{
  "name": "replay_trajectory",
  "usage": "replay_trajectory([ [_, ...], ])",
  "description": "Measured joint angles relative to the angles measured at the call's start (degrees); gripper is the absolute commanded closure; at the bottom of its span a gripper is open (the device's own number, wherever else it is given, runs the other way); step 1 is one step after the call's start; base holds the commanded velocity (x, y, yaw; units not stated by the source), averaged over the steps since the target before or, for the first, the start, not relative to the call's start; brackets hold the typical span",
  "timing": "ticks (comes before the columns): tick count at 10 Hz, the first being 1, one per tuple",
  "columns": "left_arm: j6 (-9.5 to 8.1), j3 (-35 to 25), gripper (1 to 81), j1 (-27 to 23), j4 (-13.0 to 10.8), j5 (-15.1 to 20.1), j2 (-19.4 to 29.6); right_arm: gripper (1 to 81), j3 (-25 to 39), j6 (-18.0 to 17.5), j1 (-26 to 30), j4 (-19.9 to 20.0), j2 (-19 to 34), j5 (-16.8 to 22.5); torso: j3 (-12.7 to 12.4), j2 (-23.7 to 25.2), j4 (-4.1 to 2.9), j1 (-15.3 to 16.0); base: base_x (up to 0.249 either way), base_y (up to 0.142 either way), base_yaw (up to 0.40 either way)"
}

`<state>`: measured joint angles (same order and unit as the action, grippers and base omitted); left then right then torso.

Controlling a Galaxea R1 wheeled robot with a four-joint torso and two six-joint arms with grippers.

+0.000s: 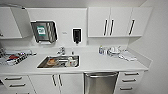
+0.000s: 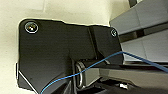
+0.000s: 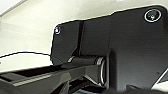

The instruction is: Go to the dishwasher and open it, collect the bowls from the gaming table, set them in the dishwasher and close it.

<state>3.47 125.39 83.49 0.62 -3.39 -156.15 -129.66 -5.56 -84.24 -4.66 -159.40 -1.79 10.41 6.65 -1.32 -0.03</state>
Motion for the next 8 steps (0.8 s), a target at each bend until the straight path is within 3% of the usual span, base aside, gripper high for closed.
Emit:
replay_trajectory([
  [8,0.0,0.0,1.0,-0.04,0.0,-0.02,-0.05,1.0,-0.17,0.0,0.12,0.02,-0.02,-0.07,0.0,0.0,0.0,0.02,0.134,0.0,0.0],
])
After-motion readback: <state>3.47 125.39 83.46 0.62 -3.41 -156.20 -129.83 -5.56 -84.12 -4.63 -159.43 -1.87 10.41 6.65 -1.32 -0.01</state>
